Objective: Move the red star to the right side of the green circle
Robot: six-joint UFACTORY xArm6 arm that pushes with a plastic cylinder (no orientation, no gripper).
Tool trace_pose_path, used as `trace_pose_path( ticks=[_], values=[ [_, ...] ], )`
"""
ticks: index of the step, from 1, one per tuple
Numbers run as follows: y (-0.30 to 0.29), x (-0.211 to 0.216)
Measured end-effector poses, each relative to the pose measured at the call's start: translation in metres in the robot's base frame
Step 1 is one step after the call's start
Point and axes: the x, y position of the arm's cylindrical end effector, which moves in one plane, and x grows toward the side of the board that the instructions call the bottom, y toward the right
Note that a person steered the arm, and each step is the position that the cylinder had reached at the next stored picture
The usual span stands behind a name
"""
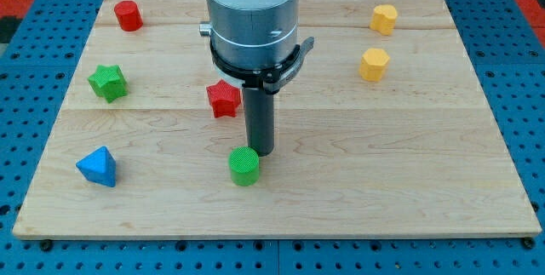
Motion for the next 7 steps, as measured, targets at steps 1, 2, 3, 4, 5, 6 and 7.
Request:
trace_pose_path(
  ticks=[1,2,3,4,5,6,7],
  values=[
    [-0.054,-0.022],
    [-0.152,-0.024],
    [-0.128,-0.085],
    [-0.05,-0.092],
    [-0.019,-0.059],
    [0.016,-0.023],
    [0.017,-0.004]
  ],
)
